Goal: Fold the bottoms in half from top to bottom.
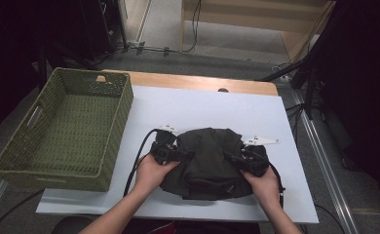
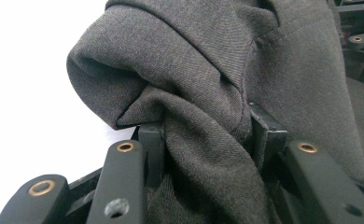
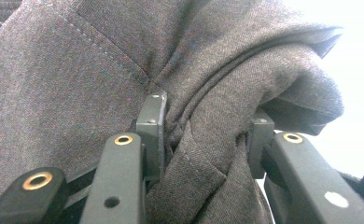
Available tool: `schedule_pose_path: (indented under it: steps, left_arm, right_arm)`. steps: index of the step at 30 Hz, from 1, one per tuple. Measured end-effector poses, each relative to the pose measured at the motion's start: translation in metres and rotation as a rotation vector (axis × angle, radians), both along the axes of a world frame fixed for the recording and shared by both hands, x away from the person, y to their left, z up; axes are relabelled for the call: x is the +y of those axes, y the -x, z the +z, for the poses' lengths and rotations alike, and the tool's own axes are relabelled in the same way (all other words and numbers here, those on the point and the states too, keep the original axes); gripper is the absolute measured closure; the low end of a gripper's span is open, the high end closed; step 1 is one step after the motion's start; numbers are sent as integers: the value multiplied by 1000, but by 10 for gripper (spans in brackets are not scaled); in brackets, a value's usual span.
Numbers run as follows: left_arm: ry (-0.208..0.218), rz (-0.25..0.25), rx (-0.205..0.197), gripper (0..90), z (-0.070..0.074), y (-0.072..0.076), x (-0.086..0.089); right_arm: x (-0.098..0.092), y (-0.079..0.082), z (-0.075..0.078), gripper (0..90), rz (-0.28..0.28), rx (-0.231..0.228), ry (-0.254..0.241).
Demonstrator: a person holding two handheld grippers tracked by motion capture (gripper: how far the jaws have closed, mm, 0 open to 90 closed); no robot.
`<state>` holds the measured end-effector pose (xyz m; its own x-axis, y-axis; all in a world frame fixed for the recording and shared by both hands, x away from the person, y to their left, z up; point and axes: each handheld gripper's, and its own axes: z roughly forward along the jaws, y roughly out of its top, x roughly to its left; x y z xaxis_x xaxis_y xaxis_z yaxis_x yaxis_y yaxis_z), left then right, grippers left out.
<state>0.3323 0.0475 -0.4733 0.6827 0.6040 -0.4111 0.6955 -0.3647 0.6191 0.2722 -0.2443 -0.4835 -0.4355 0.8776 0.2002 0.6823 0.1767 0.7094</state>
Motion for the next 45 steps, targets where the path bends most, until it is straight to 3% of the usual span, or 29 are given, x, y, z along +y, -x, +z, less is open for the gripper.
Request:
schedule_pose_path:
  steps: [6, 27, 35, 39, 45]
  left_arm:
    - [-13, 34, 8, 580, 3, -7, 9]
    - [-72, 129, -21, 581, 15, -32, 40]
    - [-82, 164, -21, 582, 16, -42, 50]
    - [-111, 176, -45, 581, 18, -48, 54]
    - [-116, 190, -29, 581, 13, -57, 55]
  right_arm:
    - [9, -8, 3, 589, -3, -4, -10]
    - [47, -41, 5, 589, 7, -20, -36]
    - [59, -55, 7, 588, 16, -28, -31]
    - [66, -63, 6, 586, 18, -43, -27]
    - [71, -73, 2, 586, 15, -38, -12]
